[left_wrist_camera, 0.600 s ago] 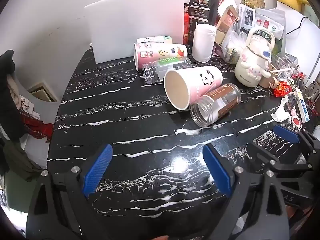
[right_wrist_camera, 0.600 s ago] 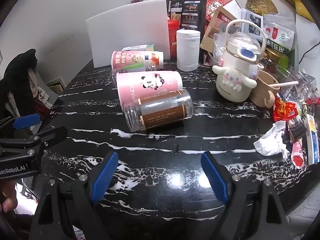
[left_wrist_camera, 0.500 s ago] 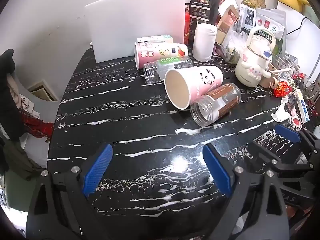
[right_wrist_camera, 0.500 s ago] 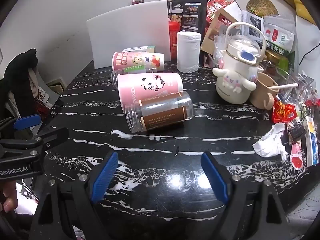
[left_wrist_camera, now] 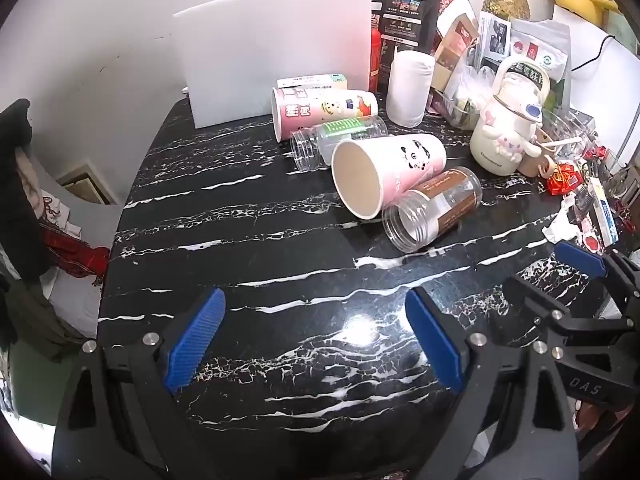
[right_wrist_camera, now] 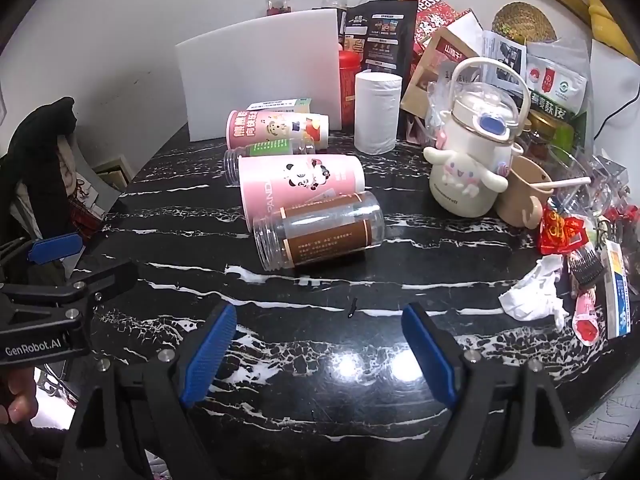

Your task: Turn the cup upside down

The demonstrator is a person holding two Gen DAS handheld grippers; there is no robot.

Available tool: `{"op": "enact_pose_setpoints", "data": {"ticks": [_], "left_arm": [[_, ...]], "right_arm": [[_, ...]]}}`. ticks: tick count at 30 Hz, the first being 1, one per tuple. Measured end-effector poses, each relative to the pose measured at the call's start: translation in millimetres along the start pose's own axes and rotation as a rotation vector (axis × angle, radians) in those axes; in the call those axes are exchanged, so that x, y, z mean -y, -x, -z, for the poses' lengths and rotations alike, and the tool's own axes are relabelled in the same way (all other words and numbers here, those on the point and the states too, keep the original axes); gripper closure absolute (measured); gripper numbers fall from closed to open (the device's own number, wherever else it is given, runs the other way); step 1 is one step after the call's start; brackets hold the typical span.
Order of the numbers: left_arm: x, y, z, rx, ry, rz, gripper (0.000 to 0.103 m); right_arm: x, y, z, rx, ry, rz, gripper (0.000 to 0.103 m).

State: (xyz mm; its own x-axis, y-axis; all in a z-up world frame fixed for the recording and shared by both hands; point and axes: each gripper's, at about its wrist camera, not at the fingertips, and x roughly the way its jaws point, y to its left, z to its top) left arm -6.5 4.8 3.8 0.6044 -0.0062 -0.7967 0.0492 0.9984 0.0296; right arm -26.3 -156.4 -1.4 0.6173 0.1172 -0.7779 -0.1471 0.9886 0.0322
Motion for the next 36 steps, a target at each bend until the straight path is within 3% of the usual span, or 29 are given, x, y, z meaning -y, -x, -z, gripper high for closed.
{"op": "enact_pose_setpoints", "data": {"ticks": [36], "left_arm": [[-6.5,-0.1,4.1,-0.007,0.009,0.000,0.012]], "right_arm": [[-1.1,-3.4,3.0,-0.008,0.001,0.002,0.018]]}}
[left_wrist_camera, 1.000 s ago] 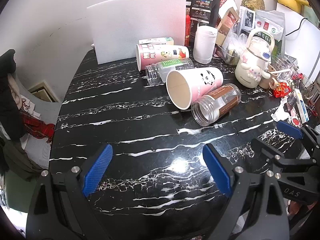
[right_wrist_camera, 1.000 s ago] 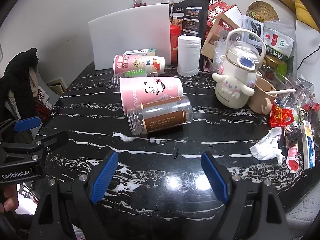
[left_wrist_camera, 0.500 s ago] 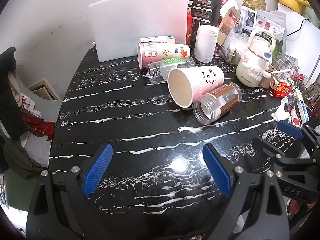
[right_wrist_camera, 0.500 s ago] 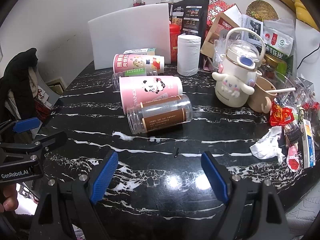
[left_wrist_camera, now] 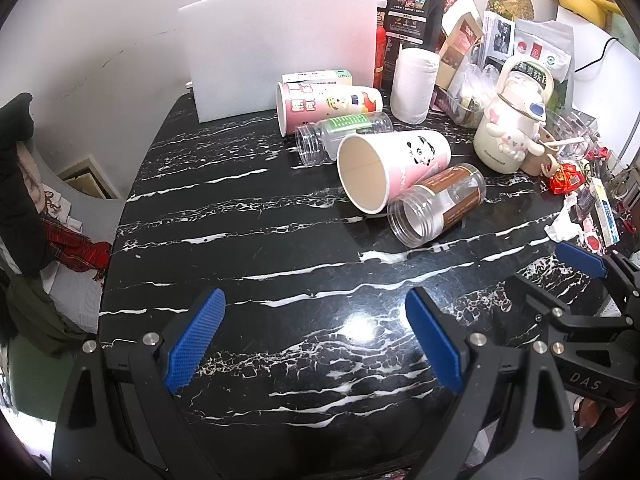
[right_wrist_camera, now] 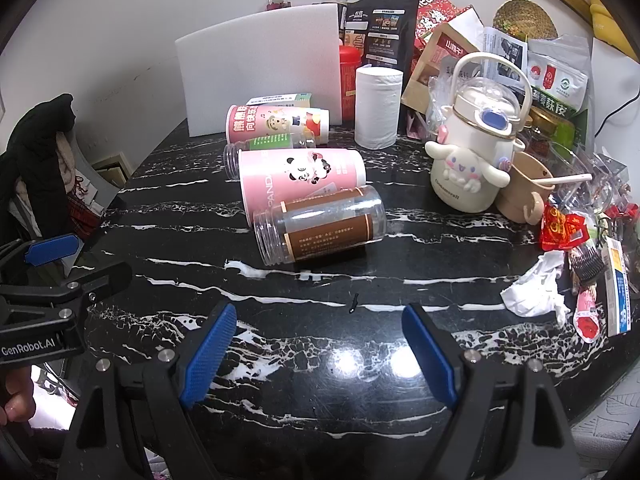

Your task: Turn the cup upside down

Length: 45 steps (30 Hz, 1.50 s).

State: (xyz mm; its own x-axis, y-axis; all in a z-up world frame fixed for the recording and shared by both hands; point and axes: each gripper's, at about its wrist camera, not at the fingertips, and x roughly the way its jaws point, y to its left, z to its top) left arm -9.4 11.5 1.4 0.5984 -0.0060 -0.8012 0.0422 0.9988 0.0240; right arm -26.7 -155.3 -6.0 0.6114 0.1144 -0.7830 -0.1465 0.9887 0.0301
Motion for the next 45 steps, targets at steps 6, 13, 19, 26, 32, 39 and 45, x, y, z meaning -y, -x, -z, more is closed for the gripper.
{"op": "enact_pose_setpoints", "data": {"ticks": [6,13,19,26,32,39,45], "left_arm": [[-2,0,2,-0.002,0.001,-0.003,0.012],[-2,-2,2,-0.007,0.000,-0.004,0.012],[0,-7,-1,-0.020,0.001,-0.008,0.012],[1,-9,-6,-0.027,0.004,-0.017,0.012],[3,-13,-15,-0.036,0.003,-0.021,0.012],[3,-15,-35,-0.027,-0.022,-0.031,0.012],[11,-18,-63,-0.017,-0.083,-0.005,0.012]], "right_arm": [[0,-4,1,-0.010,0.000,-0.004,0.018],[1,-4,1,-0.012,0.000,-0.004,0.018],[2,-7,0,-0.016,0.011,-0.004,0.018],[1,-9,-9,-0.015,0.050,-0.012,0.018],[0,-14,-19,-0.015,0.082,-0.030,0.018],[4,-21,-30,-0.025,0.103,-0.030,0.018],[9,-29,-38,-0.038,0.119,-0.030,0.018]]}}
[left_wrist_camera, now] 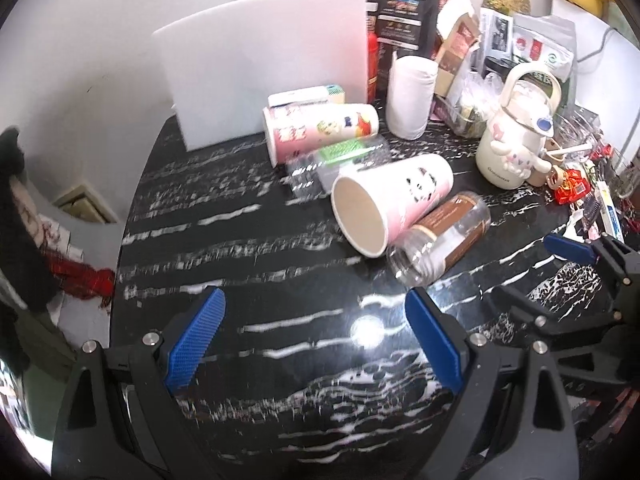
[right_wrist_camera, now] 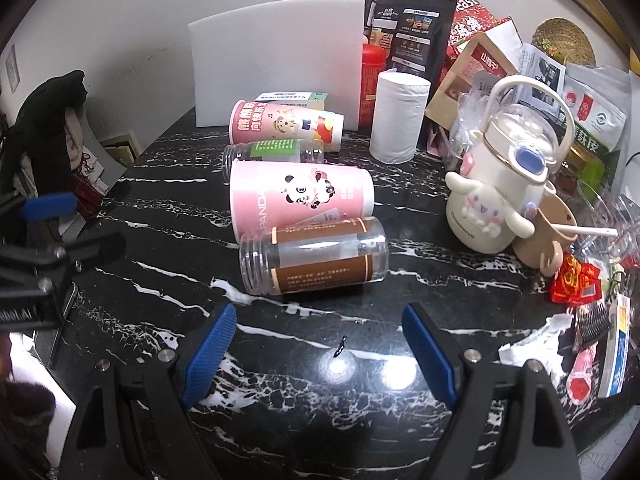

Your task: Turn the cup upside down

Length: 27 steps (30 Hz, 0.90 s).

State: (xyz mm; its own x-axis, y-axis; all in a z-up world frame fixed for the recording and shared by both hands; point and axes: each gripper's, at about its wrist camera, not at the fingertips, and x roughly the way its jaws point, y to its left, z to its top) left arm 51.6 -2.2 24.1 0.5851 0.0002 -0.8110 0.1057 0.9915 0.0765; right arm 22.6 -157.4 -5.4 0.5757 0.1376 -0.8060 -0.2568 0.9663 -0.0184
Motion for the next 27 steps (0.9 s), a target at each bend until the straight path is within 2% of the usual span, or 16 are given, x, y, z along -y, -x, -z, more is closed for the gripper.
{"op": "enact_pose_setpoints", "data": {"ticks": [13,17,21,27], "left_arm": [[34,-46,-89,-0.059,-0.213,0.123,0.012],[49,-64,-105,-0.073,-0.291,0.166,0.012],[69,-81,-117,-0.083,-0.403,0.155,0.012],[89,-116,-124,-0.167,-0.501,0.171,0.012]], "right_arm": [[21,-14,-20,-0.024,-0.019,-0.018,0.018],[32,-18,-31,-0.029,-0.035,-0.012,0.018],[42,-26,-36,-0.038,-0.050,-0.013,0.018],[56,-39,-36,-0.061,-0.089,-0.019,0.018]]}}
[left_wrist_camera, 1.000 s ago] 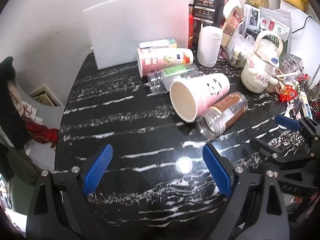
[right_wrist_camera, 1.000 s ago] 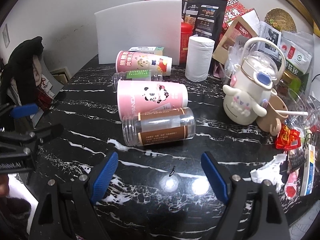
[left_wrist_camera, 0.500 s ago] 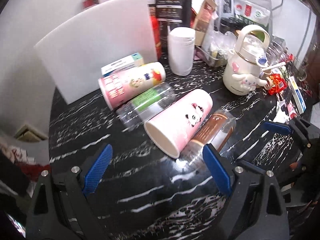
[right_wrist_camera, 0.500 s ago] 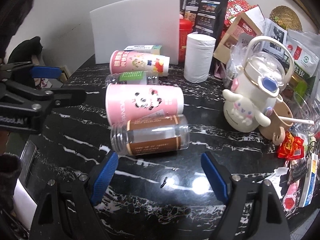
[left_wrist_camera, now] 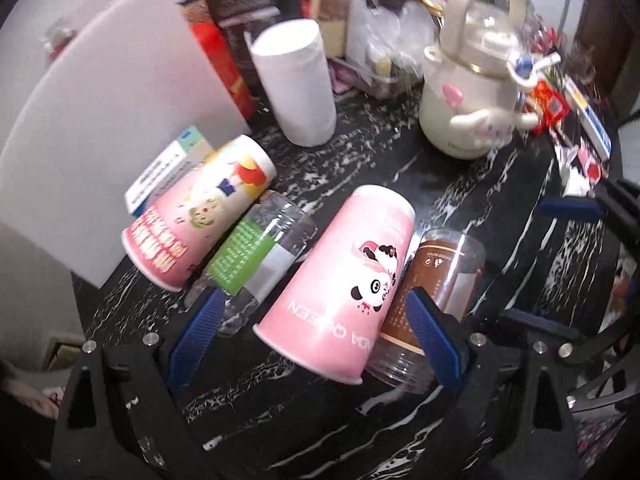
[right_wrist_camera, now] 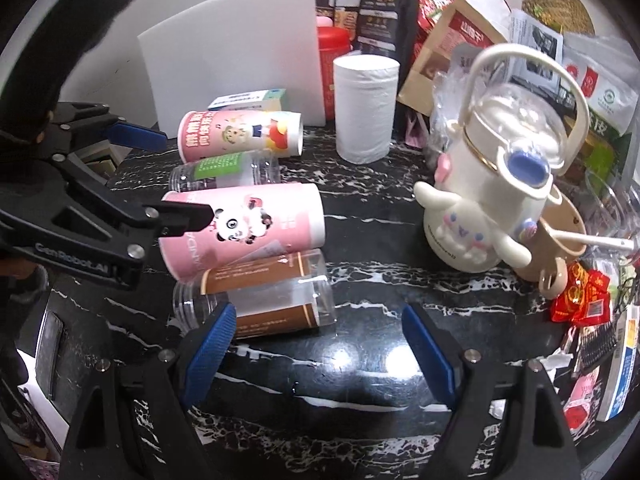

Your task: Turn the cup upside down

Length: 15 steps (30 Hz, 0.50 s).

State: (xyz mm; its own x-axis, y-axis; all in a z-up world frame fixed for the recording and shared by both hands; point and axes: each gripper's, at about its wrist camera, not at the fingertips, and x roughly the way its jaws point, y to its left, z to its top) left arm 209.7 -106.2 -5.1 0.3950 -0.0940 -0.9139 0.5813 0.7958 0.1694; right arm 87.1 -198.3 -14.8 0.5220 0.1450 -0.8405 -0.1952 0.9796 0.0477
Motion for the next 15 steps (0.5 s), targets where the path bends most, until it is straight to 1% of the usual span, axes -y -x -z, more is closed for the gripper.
{"op": "enact_pose_setpoints", "data": {"ticks": [5,8,11,13,15], "left_arm": [[9,-22,-6,-0.051,-0.091,0.020,0.012],[12,-35,-10,-0.092,-0.121,0.022,0.012],[11,-45,-13,-0.106,-0.141,-0.012,0.012],[9,-51,-15,-0.123,-0.147,0.005,0.012],[9,-60,-16,-0.158,-0.160,0.037,0.012]], "right_arm": [[8,-6,1,-0.007,-0.033,-0.008,0.018],[12,-9,0,-0.011,-0.040,-0.009,0.018],[13,-12,-1,-0.015,-0.042,-0.013,0.018],[13,-14,-2,-0.020,-0.042,-0.015,0.018],[14,-17,-3,-0.028,-0.042,-0.013,0.018]]}}
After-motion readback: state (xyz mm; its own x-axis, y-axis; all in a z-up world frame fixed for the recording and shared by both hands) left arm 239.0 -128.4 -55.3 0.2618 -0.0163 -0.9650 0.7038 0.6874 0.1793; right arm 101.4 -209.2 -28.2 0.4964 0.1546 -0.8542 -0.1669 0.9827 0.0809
